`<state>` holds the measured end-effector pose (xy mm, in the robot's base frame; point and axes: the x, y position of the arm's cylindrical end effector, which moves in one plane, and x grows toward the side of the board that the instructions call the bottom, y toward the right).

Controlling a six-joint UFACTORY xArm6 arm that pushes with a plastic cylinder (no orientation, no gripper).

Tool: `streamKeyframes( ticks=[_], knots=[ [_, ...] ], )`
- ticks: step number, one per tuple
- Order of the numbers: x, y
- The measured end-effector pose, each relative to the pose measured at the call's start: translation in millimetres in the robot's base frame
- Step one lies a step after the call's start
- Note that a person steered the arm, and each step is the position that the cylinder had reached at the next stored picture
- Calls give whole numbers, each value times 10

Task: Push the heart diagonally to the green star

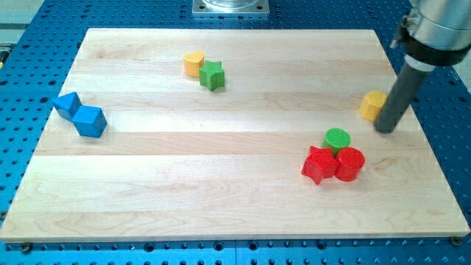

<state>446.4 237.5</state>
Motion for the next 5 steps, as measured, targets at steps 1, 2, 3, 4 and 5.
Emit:
streamKeyframes(
  ticks=[1,2,3,4,5],
  knots=[
    [-71,-25],
    [-132,-996],
    [-503,-2127],
    [-748,-3080],
    [-1275,-3167]
  ],
)
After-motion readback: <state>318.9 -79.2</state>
